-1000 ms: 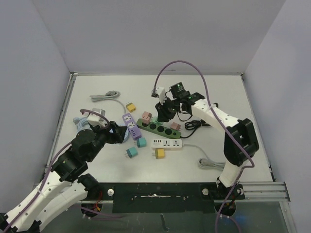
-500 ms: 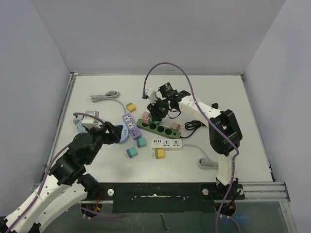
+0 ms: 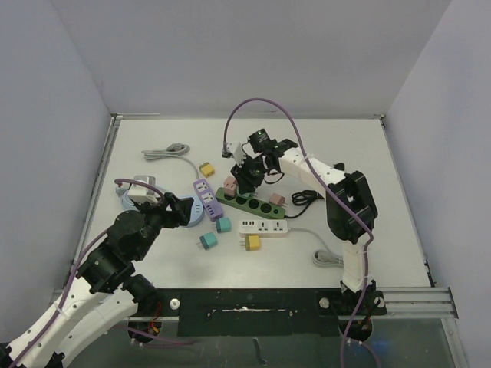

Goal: Insert the plug

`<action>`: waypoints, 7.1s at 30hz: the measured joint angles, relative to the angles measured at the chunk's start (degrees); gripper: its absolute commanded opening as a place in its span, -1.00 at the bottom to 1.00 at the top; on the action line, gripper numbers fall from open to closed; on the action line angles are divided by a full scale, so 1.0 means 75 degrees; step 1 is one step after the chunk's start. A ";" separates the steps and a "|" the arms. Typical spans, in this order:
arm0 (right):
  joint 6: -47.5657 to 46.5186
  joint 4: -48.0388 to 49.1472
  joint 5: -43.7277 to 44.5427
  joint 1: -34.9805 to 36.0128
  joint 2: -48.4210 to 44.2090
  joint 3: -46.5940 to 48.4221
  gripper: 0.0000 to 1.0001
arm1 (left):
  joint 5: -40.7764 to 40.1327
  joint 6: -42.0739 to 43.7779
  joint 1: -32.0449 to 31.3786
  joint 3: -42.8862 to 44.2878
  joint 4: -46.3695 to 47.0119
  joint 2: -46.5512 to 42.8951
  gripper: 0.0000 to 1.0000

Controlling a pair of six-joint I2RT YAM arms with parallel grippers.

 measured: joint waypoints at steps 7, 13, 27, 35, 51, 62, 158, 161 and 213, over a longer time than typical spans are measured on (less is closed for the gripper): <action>-0.0073 -0.0341 -0.0356 0.0003 0.0172 0.0242 -0.90 | -0.0015 0.0000 0.0000 -0.0041 -0.0003 0.0006 0.38; 0.0242 0.0219 0.0146 0.0050 0.0099 -0.0058 -0.91 | -0.0017 -0.0003 0.0000 -0.0044 -0.0003 0.0012 0.38; 0.0181 0.0664 0.0635 0.0294 -0.0035 -0.0475 -0.94 | -0.0020 0.0000 0.0000 -0.0044 -0.0003 0.0035 0.38; 0.0338 0.1113 0.0737 0.0341 -0.0128 -0.0836 -1.00 | -0.0047 0.0003 0.0000 -0.0044 -0.0003 0.0035 0.37; 0.0379 0.2949 0.2620 0.1055 -0.0895 -0.2471 -0.81 | -0.0189 0.0009 0.0000 -0.0044 -0.0012 0.0131 0.37; 0.1014 0.2267 0.1463 0.0513 -0.0568 -0.2209 0.03 | -0.0187 0.0009 0.0000 -0.0044 -0.0064 0.0175 0.37; 0.7495 0.1751 0.5759 -0.0157 -0.1343 -0.3523 -0.13 | 0.1032 -0.0691 0.0003 -0.0460 0.0647 0.1198 0.50; 0.7586 0.2113 0.5616 -0.0195 -0.1664 -0.3888 -0.10 | 0.1145 -0.0804 0.0003 -0.0527 0.0790 0.1314 0.50; 1.3368 0.6991 0.4162 0.1580 -0.5604 -0.6988 0.62 | 0.3179 -0.1256 -0.0350 -0.1693 0.7842 0.5059 -0.66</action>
